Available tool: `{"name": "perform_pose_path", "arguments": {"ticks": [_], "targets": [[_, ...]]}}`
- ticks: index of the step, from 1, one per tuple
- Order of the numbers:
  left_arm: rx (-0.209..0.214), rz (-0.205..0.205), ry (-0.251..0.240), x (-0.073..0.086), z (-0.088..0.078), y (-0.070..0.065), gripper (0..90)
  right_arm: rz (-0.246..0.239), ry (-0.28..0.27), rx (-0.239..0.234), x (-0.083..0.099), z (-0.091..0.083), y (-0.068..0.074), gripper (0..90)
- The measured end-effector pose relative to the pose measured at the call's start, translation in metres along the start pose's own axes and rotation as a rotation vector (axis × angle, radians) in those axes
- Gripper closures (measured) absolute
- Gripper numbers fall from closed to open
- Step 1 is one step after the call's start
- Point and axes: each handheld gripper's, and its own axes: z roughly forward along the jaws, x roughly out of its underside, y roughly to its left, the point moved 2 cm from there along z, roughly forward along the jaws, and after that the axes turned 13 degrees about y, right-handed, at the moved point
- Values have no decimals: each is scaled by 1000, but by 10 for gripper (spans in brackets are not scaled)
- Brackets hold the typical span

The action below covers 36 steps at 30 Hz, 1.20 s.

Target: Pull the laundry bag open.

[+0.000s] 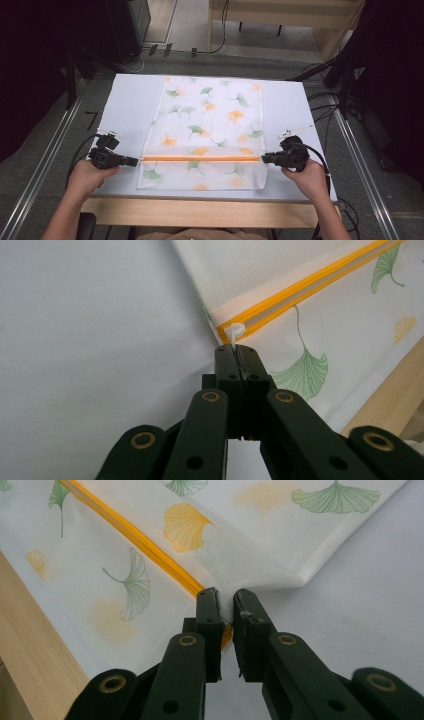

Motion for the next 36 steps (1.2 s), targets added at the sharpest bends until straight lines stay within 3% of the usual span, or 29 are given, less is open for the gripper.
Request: {"name": "perform_pose_path", "arguments": {"ticks": [6, 26, 36], "targets": [[0, 20, 23, 0, 3, -5, 900, 20, 23, 9, 3, 1, -3, 843], [34, 18, 34, -3, 12, -3, 890, 48, 73, 34, 12, 14, -7, 814], [50, 11, 50, -3, 16, -3, 858, 52, 101, 49, 13, 25, -13, 758]]}}
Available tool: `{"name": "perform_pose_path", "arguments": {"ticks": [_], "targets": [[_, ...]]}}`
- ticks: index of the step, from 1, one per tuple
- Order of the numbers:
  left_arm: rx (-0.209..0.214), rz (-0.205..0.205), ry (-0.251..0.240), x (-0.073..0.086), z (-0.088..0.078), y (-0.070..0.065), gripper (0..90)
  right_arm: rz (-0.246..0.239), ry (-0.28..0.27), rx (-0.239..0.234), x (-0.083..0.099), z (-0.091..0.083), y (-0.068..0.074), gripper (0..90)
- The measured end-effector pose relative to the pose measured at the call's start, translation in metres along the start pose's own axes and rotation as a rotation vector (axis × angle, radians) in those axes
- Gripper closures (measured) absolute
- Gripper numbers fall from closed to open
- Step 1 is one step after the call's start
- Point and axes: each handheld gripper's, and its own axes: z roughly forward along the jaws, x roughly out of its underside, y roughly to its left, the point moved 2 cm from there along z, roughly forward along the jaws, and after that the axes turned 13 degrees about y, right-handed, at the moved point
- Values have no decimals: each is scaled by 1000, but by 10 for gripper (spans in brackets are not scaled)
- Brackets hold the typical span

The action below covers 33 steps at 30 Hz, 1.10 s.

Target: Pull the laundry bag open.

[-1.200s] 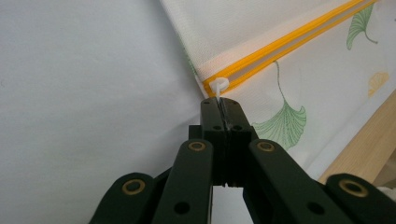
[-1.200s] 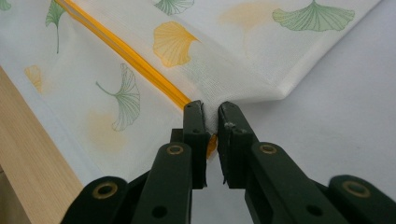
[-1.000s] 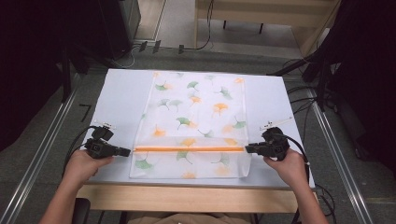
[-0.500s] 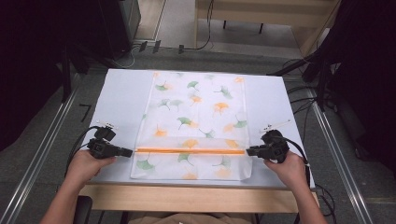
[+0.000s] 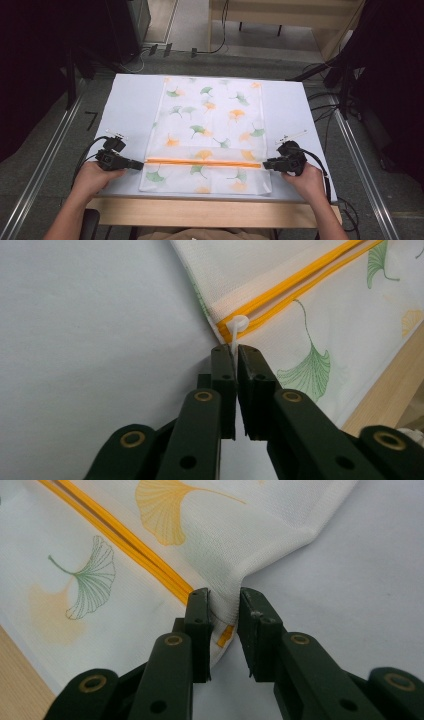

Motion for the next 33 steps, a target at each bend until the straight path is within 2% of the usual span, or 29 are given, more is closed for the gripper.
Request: {"name": "perform_pose_path", "arguments": {"ticks": [2, 4, 7, 10, 14, 16, 18, 24, 30, 33], "targets": [[8, 4, 7, 0, 0, 1, 827, -3, -4, 0, 0, 1, -1, 739], [33, -6, 1, -1, 1, 1, 779, 5, -6, -1, 0, 2, -2, 717], [55, -9, -3, -2, 1, 1, 718, 4, -7, 3, 0, 3, -2, 719], [59, -2, -14, -2, 1, 0, 672, -4, -3, 7, 0, 3, -1, 748], [45, 0, -46, -3, -2, 0, 589, -1, -6, 13, 0, 1, -2, 674], [48, -10, -73, -4, -4, 0, 553, -2, -35, 12, 0, -2, -3, 640], [38, -12, -101, -4, -6, 0, 530, 5, -59, 7, 0, -5, -4, 606], [-2, 17, -162, -6, -14, -2, 468, 12, -131, 11, 0, -14, -6, 542], [-47, 56, -222, -6, -20, -7, 423, -15, -188, 31, 2, -22, -9, 503], [-70, 66, -263, -6, -24, -9, 409, -5, -216, 39, 3, -26, -12, 477]]}}
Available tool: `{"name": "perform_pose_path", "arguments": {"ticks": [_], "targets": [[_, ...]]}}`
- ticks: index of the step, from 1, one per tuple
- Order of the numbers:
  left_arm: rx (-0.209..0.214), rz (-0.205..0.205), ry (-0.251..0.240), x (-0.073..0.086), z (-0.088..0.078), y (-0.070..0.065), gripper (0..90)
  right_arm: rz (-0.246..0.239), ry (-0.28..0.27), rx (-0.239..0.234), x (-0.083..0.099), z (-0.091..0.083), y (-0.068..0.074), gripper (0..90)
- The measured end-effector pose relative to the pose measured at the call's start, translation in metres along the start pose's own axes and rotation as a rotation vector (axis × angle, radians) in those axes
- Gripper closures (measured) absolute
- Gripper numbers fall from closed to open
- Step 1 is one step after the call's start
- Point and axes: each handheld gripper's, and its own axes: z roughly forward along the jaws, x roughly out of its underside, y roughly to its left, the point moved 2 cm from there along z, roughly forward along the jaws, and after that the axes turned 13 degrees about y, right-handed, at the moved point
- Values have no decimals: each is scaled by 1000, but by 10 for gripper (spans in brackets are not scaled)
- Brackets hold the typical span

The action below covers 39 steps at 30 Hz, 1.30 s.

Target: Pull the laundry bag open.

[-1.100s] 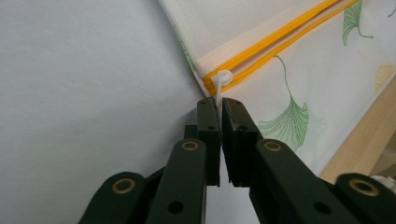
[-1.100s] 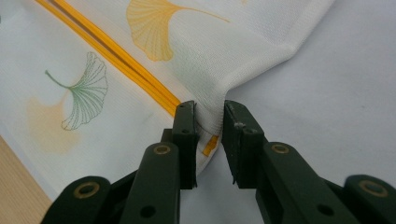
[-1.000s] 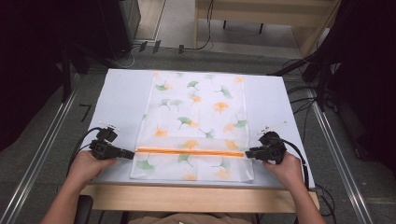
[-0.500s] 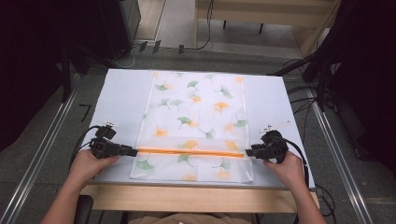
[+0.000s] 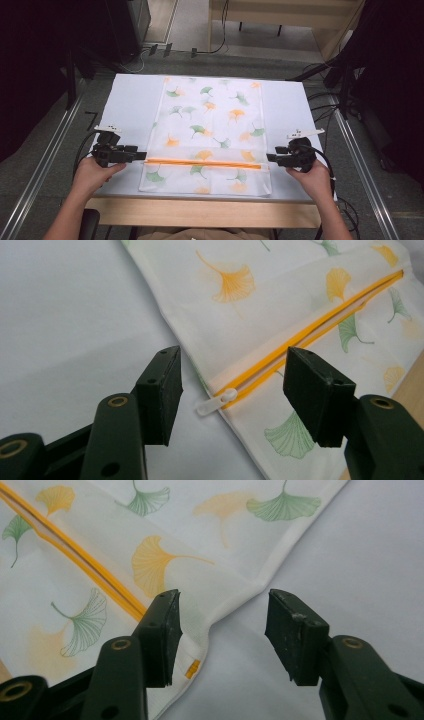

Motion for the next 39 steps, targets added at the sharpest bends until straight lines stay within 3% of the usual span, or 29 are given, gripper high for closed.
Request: {"name": "perform_pose_path", "arguments": {"ticks": [7, 13, 25, 32, 37, 39], "targets": [[-72, 9, -42, 1, -8, 4, 388, 5, -92, 31, 3, -11, -10, 389], [-111, 4, -73, 4, -16, 13, 363, 12, -133, 55, 6, -15, -17, 347], [-179, -51, -114, 12, -24, 33, 348, 39, -156, 109, 10, -13, -30, 298], [-206, -84, -126, 14, -26, 43, 337, 86, -164, 140, 14, -10, -44, 267], [-215, -95, -128, 13, -24, 45, 333, 107, -148, 142, 16, -8, -49, 249], [-217, -96, -129, 13, -24, 47, 334, 93, -148, 128, 16, -7, -49, 221]]}}
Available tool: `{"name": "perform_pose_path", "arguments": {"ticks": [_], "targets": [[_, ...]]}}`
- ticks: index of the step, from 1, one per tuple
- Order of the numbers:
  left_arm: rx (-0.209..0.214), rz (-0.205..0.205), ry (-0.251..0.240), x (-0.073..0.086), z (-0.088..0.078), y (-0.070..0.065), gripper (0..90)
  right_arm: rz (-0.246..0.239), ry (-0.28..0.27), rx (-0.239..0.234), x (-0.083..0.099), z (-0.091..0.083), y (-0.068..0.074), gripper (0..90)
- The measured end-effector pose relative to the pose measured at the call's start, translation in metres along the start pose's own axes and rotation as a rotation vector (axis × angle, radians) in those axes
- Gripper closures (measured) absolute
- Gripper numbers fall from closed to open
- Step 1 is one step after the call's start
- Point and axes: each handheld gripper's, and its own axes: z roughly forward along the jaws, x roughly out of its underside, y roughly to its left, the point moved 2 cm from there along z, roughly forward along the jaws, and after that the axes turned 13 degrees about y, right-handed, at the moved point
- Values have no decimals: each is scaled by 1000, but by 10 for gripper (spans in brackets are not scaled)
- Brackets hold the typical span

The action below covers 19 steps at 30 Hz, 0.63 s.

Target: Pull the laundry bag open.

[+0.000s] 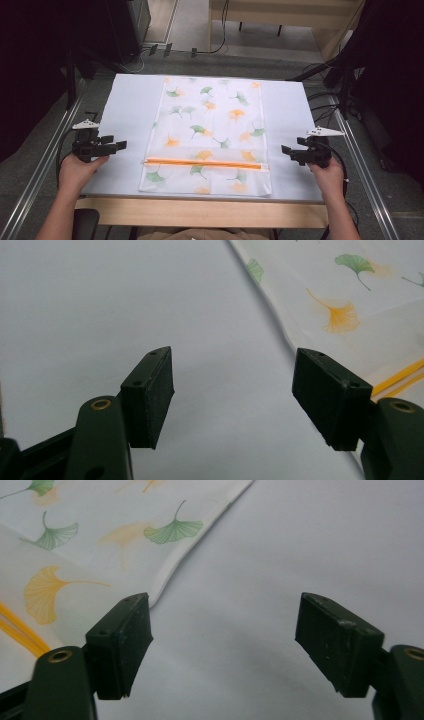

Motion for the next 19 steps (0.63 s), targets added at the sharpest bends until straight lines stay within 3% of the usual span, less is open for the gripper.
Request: {"name": "perform_pose_path", "arguments": {"ticks": [4, 19], "targets": [[1, -20, 6, 0, 2, 4, 334, -13, 1, -4, 0, 0, 0, 219], [-3, -31, 8, 0, 3, 3, 312, -9, 26, -3, 1, 2, -1, 220]]}}
